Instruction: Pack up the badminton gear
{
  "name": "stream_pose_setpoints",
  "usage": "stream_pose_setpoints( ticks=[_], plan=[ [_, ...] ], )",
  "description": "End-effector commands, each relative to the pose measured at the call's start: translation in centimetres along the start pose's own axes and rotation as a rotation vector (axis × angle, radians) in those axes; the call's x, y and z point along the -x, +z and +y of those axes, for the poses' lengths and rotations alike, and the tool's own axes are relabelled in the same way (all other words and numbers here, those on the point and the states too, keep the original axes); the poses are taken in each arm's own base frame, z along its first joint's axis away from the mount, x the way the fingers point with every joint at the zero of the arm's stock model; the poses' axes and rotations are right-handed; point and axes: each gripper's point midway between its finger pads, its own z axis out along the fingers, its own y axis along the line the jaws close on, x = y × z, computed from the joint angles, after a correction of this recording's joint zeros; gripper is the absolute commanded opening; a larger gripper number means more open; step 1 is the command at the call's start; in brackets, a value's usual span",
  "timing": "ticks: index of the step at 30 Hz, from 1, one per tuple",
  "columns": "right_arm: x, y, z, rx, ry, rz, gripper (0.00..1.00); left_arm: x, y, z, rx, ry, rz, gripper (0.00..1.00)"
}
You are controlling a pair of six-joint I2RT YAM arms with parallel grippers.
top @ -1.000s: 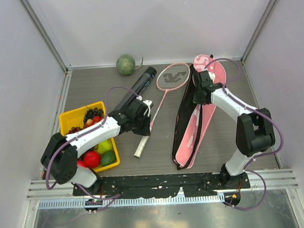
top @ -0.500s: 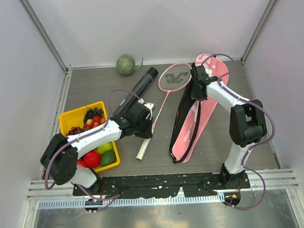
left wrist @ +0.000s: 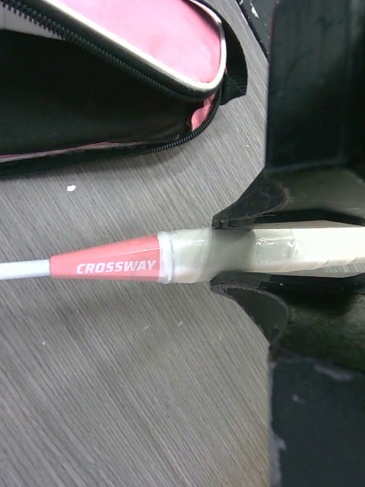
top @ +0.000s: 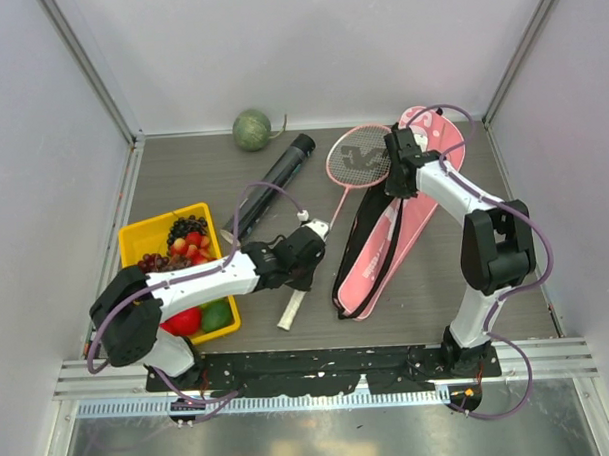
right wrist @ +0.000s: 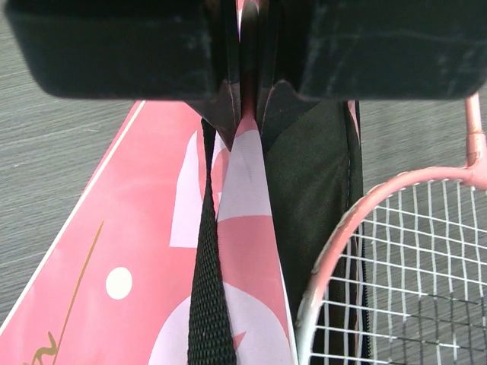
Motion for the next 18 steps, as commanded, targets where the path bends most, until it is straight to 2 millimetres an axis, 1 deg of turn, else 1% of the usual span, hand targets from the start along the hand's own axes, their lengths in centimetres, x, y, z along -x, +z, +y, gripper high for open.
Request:
stream_pose_setpoints(
  ticks=[1,4,7,8,9,11,12,13,15,16,18],
  plan=[
    [3.3,-3.1,2.5,0.137,0.028,-0.132,0.05,3.0,-0.3,-3.0,-0.009,0.086,-0.090,0.00],
    [2.7,-3.1,4.0,0.202,0.012,-0.115,0.05,3.6,-0.2,-4.6,-0.007,0.129,-0.117,0.00],
    [1.5,-3.1,5.2,0.265,-0.007,-0.097,0.05,4.0,-0.2,-5.8,-0.034,0.138,-0.134,0.00],
    [1.4,-3.2,5.7,0.290,-0.010,-0.100,0.05,4.1,-0.1,-6.0,-0.043,0.137,-0.141,0.00],
    [0.9,-3.4,6.2,0.321,-0.028,-0.104,0.05,4.2,-0.1,-6.1,-0.052,0.142,-0.150,0.00],
    [0.4,-3.8,6.6,0.342,-0.058,-0.116,0.05,4.4,-0.1,-6.1,-0.055,0.161,-0.163,0.00],
    [-0.3,-3.7,6.6,0.348,-0.077,-0.107,0.05,4.4,-0.2,-6.1,-0.059,0.178,-0.166,0.00],
    [0.0,-4.1,6.9,0.366,-0.100,-0.131,0.05,4.3,-0.3,-5.9,-0.059,0.196,-0.169,0.00],
    [-0.1,-4.1,6.3,0.339,-0.114,-0.141,0.05,3.8,-0.5,-5.6,-0.059,0.222,-0.182,0.00],
    [0.2,-4.0,5.6,0.301,-0.113,-0.153,0.05,3.5,-0.6,-5.3,-0.052,0.225,-0.188,0.00],
    [0.5,-4.1,5.0,0.270,-0.122,-0.158,0.05,2.9,-1.1,-4.7,-0.047,0.232,-0.205,0.00]
  ],
)
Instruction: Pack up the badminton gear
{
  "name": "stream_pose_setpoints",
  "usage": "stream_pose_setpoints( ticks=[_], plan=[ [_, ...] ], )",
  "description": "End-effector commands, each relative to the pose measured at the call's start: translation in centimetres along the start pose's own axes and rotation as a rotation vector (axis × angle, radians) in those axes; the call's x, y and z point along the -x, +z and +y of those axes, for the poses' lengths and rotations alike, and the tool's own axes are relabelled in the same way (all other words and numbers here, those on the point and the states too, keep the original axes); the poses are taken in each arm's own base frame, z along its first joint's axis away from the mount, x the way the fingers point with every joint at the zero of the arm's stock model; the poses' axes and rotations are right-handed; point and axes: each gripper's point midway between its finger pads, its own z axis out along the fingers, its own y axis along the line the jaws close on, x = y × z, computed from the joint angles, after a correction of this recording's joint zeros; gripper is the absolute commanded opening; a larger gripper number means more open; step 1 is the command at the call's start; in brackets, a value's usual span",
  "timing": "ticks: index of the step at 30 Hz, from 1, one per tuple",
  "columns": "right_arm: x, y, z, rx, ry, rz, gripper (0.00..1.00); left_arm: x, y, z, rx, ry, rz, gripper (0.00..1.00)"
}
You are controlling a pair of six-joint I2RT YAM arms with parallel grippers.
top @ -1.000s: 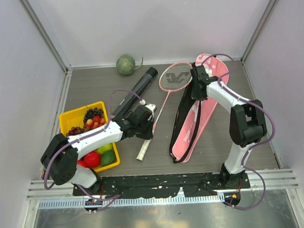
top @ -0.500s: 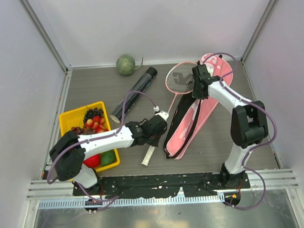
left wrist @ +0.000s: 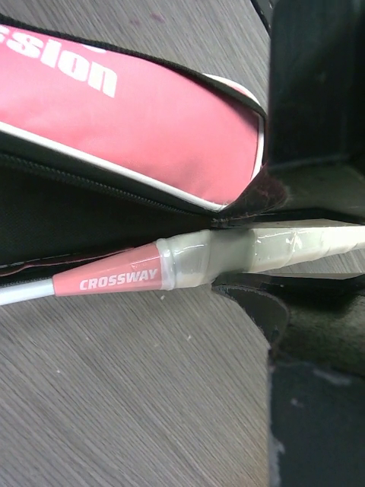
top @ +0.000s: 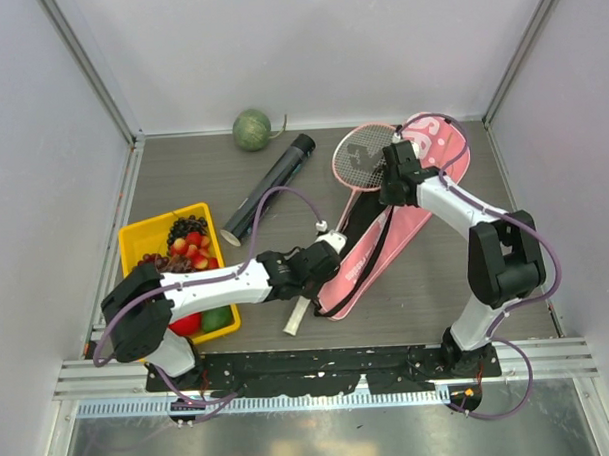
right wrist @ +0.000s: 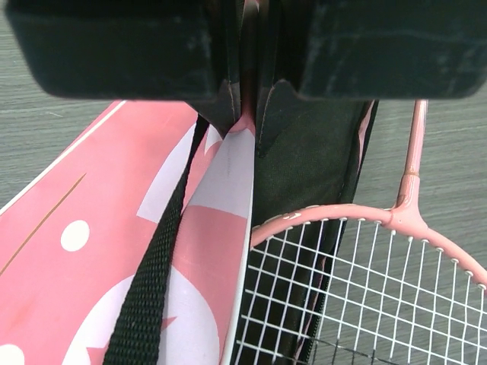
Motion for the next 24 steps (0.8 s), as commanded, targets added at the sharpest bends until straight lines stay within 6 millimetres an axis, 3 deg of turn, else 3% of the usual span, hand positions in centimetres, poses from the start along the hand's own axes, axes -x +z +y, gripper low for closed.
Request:
stream_pose_setpoints(
  ticks=[1,6,11,14,18,24],
  plan=[
    [2.8,-3.0,3.0,0.106,-0.055,-0.110,0.05,3.4,-2.2,-1.2,-0.072,0.059,-0.213,0.00],
    [3.9,-4.3,3.5,0.136,-0.051,-0.142,0.05,2.5,-3.3,-0.4,-0.048,0.109,-0.286,0.00],
    [4.1,-5.3,4.0,0.191,-0.110,-0.173,0.05,1.8,-3.5,-0.9,-0.071,0.140,-0.290,0.00],
    [2.9,-6.2,6.4,0.327,-0.199,-0.179,0.05,2.1,-3.8,-1.3,-0.081,0.153,-0.297,0.00],
    [0.8,-6.2,7.4,0.325,-0.288,-0.140,0.05,3.0,-4.4,-0.9,-0.046,0.219,-0.282,0.00],
    [0.1,-5.5,6.2,0.277,-0.252,-0.117,0.05,2.1,-5.7,0.4,0.021,0.251,-0.289,0.00]
  ],
)
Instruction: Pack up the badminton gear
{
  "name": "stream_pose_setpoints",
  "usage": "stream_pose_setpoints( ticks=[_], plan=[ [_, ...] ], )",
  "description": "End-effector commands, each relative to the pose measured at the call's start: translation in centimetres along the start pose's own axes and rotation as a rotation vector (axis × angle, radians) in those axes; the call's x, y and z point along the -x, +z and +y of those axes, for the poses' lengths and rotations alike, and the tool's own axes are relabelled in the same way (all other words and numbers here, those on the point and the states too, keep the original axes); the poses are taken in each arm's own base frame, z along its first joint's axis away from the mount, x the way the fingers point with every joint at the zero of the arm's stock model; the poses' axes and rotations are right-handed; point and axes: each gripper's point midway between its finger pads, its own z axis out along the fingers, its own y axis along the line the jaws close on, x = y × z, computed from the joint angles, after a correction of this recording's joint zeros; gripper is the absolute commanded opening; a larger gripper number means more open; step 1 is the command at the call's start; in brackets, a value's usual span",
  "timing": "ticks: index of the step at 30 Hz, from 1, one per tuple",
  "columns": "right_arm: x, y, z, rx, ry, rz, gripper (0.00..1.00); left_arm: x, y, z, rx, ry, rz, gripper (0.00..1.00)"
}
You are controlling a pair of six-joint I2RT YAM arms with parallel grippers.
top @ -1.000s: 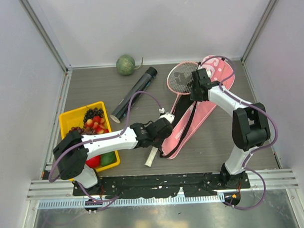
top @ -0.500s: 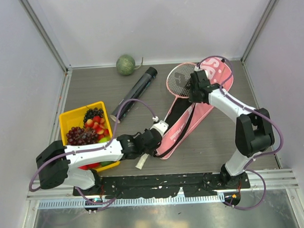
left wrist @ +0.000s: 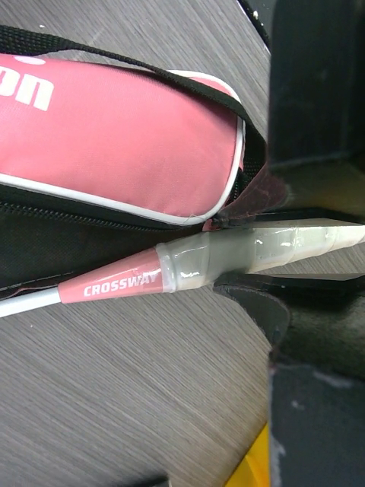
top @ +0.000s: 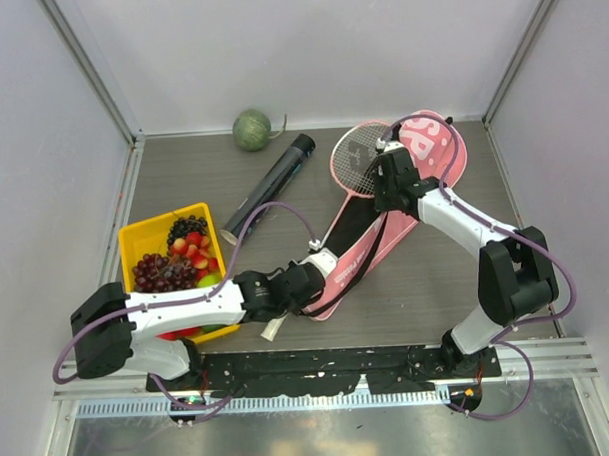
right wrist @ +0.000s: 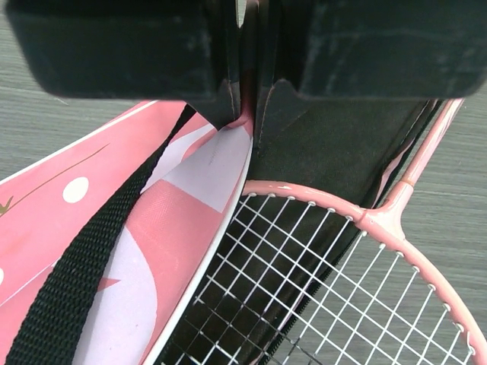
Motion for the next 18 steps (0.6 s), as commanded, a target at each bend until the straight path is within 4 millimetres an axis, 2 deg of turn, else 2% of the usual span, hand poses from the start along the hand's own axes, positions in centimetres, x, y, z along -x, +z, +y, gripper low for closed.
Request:
stream_pose_setpoints(
  ticks=[1,4,6,9,15,18],
  plan=[
    [1.9,-1.9,3.5,0.154,-0.014,-0.058,0.05,4.7,-2.2,-0.5,-0.002,0.042,-0.199,0.00],
    [2.2,-2.3,4.2,0.199,0.026,-0.032,0.05,3.2,-2.2,-0.2,0.001,0.045,-0.202,0.00],
    [2.8,-2.4,4.7,0.221,0.020,-0.038,0.05,3.0,-2.3,-0.2,-0.009,0.058,-0.220,0.00],
    [2.9,-2.1,4.3,0.201,-0.003,-0.031,0.05,2.7,-2.4,0.5,0.016,0.104,-0.220,0.00],
    [1.8,-2.4,3.1,0.158,-0.050,-0.020,0.05,3.2,-3.5,1.4,0.022,0.179,-0.270,0.00],
    [1.1,-2.8,3.3,0.183,-0.075,-0.013,0.06,3.6,-4.6,1.8,0.012,0.169,-0.304,0.00]
  ],
)
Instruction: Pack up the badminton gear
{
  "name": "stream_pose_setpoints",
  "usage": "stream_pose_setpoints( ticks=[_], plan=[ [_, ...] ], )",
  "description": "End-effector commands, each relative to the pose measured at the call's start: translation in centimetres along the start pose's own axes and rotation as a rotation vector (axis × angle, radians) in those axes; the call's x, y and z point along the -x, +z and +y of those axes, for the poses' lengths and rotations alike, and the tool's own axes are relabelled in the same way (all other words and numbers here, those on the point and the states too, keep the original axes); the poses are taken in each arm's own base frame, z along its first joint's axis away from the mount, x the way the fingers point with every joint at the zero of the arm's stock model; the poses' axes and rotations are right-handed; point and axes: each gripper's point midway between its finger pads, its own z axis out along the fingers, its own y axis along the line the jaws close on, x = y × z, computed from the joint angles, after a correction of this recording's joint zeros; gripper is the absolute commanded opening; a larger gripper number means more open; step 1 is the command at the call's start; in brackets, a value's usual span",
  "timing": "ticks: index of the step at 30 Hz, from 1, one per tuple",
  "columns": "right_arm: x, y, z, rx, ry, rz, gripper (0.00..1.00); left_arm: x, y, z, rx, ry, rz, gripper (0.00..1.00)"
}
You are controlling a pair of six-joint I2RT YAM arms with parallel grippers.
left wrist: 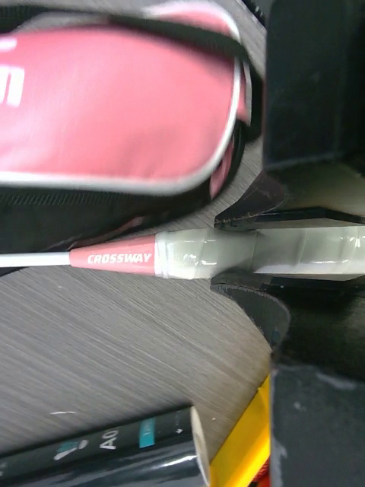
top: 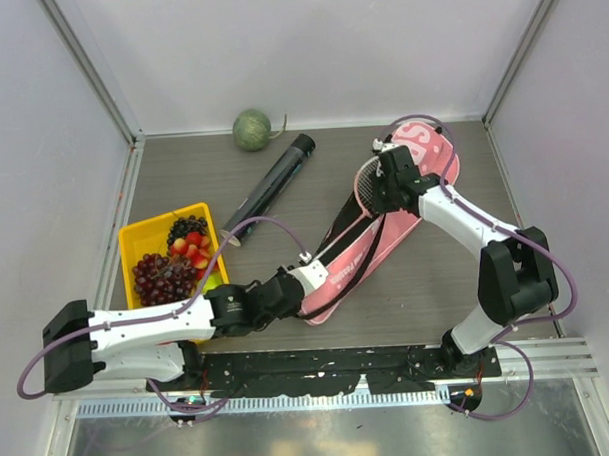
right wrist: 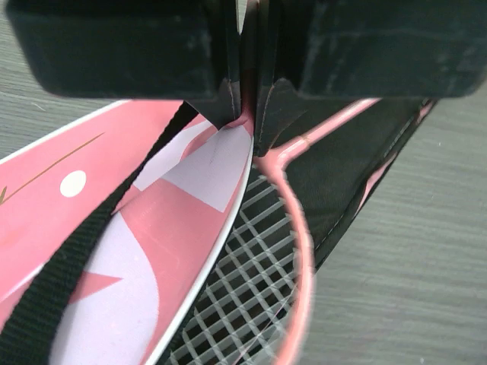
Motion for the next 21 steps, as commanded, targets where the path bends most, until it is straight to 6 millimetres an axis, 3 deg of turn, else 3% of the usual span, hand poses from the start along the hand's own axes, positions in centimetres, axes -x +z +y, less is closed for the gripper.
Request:
stream_pose_setpoints(
  ticks=[1,5,9,14,21],
  plan=[
    [1.6,-2.0,2.8,0.139,-0.093,-0.085,0.05,4.4,-1.8,0.5,-0.044,0.014,-0.186,0.00],
    [1.4,-2.2,3.6,0.197,-0.123,-0.166,0.05,5.4,-2.1,-0.6,-0.125,0.003,-0.216,0.00],
    [1.7,-2.3,4.1,0.216,-0.098,-0.146,0.06,5.5,-0.8,-0.5,-0.063,-0.053,-0.140,0.00],
    [1.2,-2.3,7.6,0.352,0.075,-0.144,0.06,7.9,1.2,-1.5,-0.019,-0.181,-0.073,0.00],
    [0.3,-1.5,8.6,0.344,0.149,-0.135,0.06,10.1,3.9,-2.6,0.040,-0.328,-0.051,0.00]
  ],
)
